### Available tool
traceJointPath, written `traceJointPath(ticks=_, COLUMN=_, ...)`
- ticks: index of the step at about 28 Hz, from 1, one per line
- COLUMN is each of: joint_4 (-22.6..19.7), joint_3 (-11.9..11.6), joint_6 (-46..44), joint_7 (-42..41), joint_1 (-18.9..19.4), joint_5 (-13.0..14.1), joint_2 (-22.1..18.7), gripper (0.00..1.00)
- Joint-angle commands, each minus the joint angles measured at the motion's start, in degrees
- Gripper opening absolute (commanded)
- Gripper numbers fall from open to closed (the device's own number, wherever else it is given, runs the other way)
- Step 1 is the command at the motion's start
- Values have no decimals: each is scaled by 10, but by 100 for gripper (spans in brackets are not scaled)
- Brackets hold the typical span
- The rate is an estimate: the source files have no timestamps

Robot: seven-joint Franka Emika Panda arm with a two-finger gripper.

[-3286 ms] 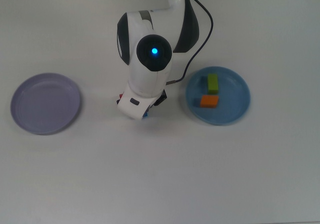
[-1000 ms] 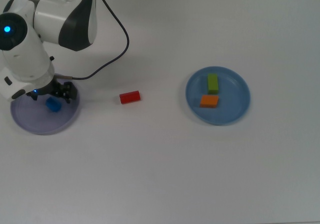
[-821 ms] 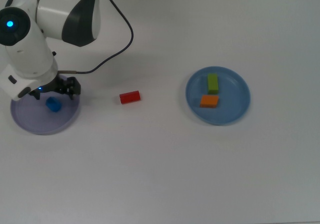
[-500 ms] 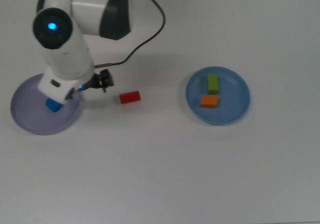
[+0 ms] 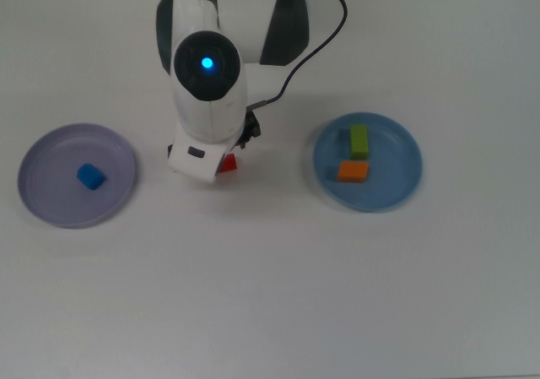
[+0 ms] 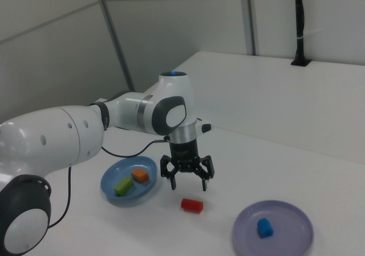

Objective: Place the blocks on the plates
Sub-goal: 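Lower the gripper onto the red block and close on it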

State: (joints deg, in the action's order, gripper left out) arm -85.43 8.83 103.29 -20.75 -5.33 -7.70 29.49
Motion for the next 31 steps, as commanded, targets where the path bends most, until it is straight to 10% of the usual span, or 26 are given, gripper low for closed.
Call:
traceJointPath(ticks=1, joint_4=-11, joint_3=-8, joint_6=-10, joint_7=-13, joint_1=14, joint_5=0, joint_2=0, gripper=100)
traceJointPath(ticks=31, joint_4=-32, joint_3=-11, joint_6=0, joint_7=157, joint_1=17, joint_5=-40, joint_2=27, gripper=100)
